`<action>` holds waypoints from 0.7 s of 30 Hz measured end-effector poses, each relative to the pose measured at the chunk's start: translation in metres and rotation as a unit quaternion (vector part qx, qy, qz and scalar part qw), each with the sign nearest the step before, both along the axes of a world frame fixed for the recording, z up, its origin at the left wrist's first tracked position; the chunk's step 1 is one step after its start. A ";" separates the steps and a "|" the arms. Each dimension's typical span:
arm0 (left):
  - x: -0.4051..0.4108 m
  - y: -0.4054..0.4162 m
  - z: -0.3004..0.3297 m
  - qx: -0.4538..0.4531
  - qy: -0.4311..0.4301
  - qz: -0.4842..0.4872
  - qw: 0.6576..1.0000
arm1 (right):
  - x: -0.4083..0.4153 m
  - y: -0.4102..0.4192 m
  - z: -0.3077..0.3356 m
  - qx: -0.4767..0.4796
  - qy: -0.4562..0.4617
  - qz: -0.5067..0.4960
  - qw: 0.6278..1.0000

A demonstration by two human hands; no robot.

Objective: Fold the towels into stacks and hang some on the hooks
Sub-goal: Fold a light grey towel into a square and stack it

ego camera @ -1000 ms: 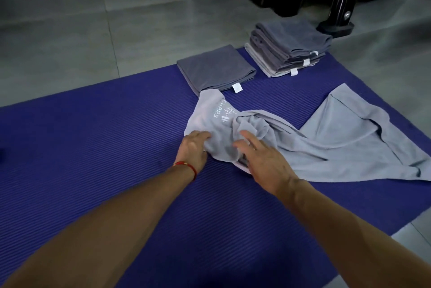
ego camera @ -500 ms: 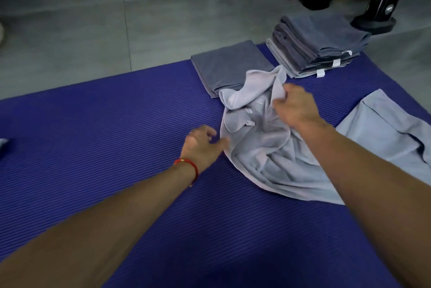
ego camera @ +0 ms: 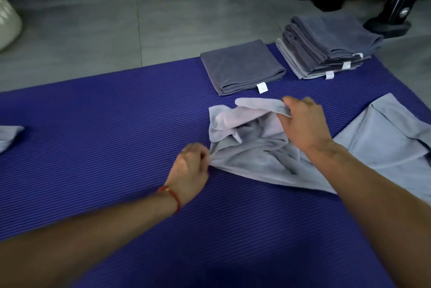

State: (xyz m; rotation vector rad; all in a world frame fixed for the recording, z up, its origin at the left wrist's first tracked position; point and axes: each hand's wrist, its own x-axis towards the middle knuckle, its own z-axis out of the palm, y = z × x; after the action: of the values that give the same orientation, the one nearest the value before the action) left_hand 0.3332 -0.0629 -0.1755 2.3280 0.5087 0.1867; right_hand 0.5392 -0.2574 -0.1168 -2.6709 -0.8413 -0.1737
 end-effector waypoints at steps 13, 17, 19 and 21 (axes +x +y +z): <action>-0.243 -0.028 -0.014 -0.352 0.079 0.386 0.849 | -0.112 0.139 0.019 -0.272 0.088 0.190 0.939; -0.223 0.019 -0.029 -0.097 0.025 0.296 0.950 | -0.150 0.164 -0.010 -0.295 0.050 0.293 0.908; -0.206 0.039 -0.034 -0.011 0.048 0.212 0.976 | -0.158 0.175 -0.022 -0.289 0.041 0.331 0.897; -0.190 0.056 -0.036 0.030 0.108 0.143 0.983 | -0.161 0.186 -0.028 -0.299 0.046 0.355 0.885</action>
State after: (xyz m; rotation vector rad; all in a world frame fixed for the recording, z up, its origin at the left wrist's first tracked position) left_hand 0.1433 -0.0070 -0.2119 2.3382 0.9591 0.0845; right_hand 0.3778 -0.0713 -0.1449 -2.6091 -2.0296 0.4589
